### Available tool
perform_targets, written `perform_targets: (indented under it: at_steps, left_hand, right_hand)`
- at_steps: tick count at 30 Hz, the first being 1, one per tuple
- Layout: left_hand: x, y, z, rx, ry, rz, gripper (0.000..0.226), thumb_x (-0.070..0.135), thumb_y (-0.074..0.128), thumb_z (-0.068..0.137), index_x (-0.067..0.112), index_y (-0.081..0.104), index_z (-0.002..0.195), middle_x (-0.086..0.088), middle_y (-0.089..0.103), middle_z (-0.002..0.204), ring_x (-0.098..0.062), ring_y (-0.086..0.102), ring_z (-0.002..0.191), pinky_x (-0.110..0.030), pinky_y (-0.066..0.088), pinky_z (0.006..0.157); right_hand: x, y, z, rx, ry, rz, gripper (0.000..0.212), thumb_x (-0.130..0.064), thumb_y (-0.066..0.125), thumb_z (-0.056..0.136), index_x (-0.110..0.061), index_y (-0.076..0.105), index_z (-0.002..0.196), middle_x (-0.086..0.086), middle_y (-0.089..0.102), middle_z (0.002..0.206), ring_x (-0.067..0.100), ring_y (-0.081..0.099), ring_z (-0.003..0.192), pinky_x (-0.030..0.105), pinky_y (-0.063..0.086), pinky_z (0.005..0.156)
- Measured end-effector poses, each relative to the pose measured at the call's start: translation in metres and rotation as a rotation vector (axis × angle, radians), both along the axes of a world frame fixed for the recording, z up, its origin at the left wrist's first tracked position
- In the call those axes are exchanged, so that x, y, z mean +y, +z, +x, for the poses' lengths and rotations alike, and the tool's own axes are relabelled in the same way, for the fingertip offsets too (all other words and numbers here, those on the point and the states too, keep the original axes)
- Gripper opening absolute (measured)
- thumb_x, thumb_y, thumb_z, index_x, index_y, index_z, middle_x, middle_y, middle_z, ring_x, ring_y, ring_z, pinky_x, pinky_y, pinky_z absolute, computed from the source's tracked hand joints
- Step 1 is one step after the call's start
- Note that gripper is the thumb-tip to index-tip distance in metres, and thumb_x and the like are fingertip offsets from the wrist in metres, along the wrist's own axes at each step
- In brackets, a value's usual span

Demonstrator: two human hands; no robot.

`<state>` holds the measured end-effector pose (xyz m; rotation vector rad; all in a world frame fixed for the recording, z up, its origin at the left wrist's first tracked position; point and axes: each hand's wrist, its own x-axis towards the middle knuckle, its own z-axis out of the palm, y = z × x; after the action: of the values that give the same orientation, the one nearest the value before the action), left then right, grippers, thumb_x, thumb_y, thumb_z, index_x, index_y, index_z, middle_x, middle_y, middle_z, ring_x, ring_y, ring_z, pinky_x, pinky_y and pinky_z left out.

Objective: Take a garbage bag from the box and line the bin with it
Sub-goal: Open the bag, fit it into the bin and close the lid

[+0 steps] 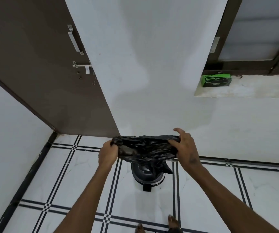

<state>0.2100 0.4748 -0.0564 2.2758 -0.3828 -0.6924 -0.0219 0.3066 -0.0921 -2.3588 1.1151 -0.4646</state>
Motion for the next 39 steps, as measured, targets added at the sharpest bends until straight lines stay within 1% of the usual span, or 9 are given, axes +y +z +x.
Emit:
perform_targets:
  at_steps: [5, 9, 12, 18, 22, 25, 29, 35, 39]
  left_hand:
    - [-0.021, 0.017, 0.005, 0.282, 0.348, -0.348, 0.03, 0.005, 0.035, 0.089, 0.01, 0.062, 0.099, -0.012, 0.066, 0.103, -0.029, 0.061, 0.094, -0.04, 0.051, 0.084]
    - [-0.033, 0.028, -0.009, 0.292, 0.232, -0.438, 0.03, 0.004, 0.036, 0.09, 0.007, 0.065, 0.095, -0.009, 0.069, 0.091, -0.025, 0.063, 0.085, -0.034, 0.052, 0.073]
    - [-0.033, 0.03, -0.021, 0.208, 0.019, -0.404, 0.029, 0.006, 0.04, 0.09, 0.009, 0.068, 0.096, -0.007, 0.073, 0.09, -0.022, 0.067, 0.084, -0.034, 0.056, 0.074]
    - [-0.012, 0.027, -0.031, -0.219, -0.422, -0.101, 0.005, 0.024, 0.058, 0.081, 0.028, 0.058, 0.082, 0.003, 0.068, 0.068, -0.014, 0.065, 0.064, -0.03, 0.054, 0.058]
    - [0.001, 0.014, -0.028, -0.439, -0.522, 0.162, 0.04, 0.065, 0.064, 0.07, 0.028, 0.055, 0.085, 0.011, 0.063, 0.063, -0.01, 0.059, 0.062, -0.027, 0.042, 0.052]
    - [0.005, -0.002, -0.035, -0.401, -0.56, 0.317, 0.037, 0.06, 0.059, 0.074, 0.024, 0.056, 0.077, 0.007, 0.065, 0.07, -0.017, 0.061, 0.068, -0.03, 0.046, 0.058]
    - [-0.003, -0.002, -0.048, -0.072, -0.447, 0.191, 0.026, 0.032, 0.043, 0.091, 0.02, 0.061, 0.078, 0.003, 0.064, 0.075, -0.022, 0.062, 0.079, -0.031, 0.046, 0.066]
    - [-0.006, 0.001, -0.03, 0.383, 0.344, -0.458, 0.029, 0.007, 0.04, 0.093, 0.016, 0.066, 0.1, -0.006, 0.07, 0.1, -0.02, 0.064, 0.086, -0.033, 0.052, 0.078]
    - [0.008, -0.021, -0.025, 0.378, 0.389, -0.539, 0.041, -0.002, 0.038, 0.091, 0.023, 0.06, 0.115, -0.005, 0.066, 0.103, -0.022, 0.063, 0.09, -0.039, 0.053, 0.084]
  right_hand:
    - [0.022, -0.02, -0.017, 0.089, 0.443, -0.543, 0.065, 0.0, 0.041, 0.085, -0.033, 0.052, 0.14, 0.015, 0.036, 0.149, 0.032, 0.05, 0.121, 0.042, 0.049, 0.087]
    - [0.026, -0.026, -0.013, 0.129, 0.543, -0.485, 0.079, -0.003, 0.067, 0.086, -0.038, 0.036, 0.149, 0.018, 0.023, 0.16, 0.033, 0.039, 0.138, 0.044, 0.046, 0.103]
    - [0.02, -0.02, -0.004, 0.232, 0.422, -0.139, 0.065, -0.024, 0.06, 0.095, -0.04, 0.031, 0.15, 0.011, 0.036, 0.156, 0.032, 0.042, 0.135, 0.043, 0.041, 0.109]
    - [-0.013, -0.003, -0.008, 0.21, -0.119, 0.225, 0.032, -0.005, 0.048, 0.078, -0.009, 0.066, 0.105, 0.011, 0.07, 0.106, 0.035, 0.065, 0.098, 0.033, 0.051, 0.079]
    - [-0.028, 0.002, -0.011, -0.054, -0.416, 0.549, 0.02, -0.022, 0.053, 0.083, -0.01, 0.056, 0.068, 0.006, 0.058, 0.065, 0.027, 0.055, 0.063, 0.033, 0.042, 0.062]
    - [-0.025, -0.003, -0.002, -0.215, -0.513, 0.599, 0.018, -0.026, 0.059, 0.076, -0.013, 0.051, 0.067, 0.008, 0.051, 0.074, 0.024, 0.049, 0.064, 0.034, 0.041, 0.062]
    - [-0.004, -0.002, 0.017, -0.171, -0.561, 0.475, 0.042, -0.014, 0.063, 0.08, -0.006, 0.053, 0.12, 0.016, 0.051, 0.124, 0.04, 0.063, 0.095, 0.043, 0.053, 0.085]
    - [0.018, -0.036, -0.01, 0.195, -0.058, 0.151, 0.047, -0.001, 0.058, 0.08, -0.014, 0.055, 0.125, 0.006, 0.044, 0.131, 0.034, 0.063, 0.097, 0.037, 0.051, 0.077]
    - [0.029, -0.068, -0.027, 0.462, 0.404, 0.382, 0.034, -0.019, 0.062, 0.089, -0.03, 0.068, 0.121, -0.002, 0.064, 0.124, 0.018, 0.062, 0.112, 0.026, 0.049, 0.089]
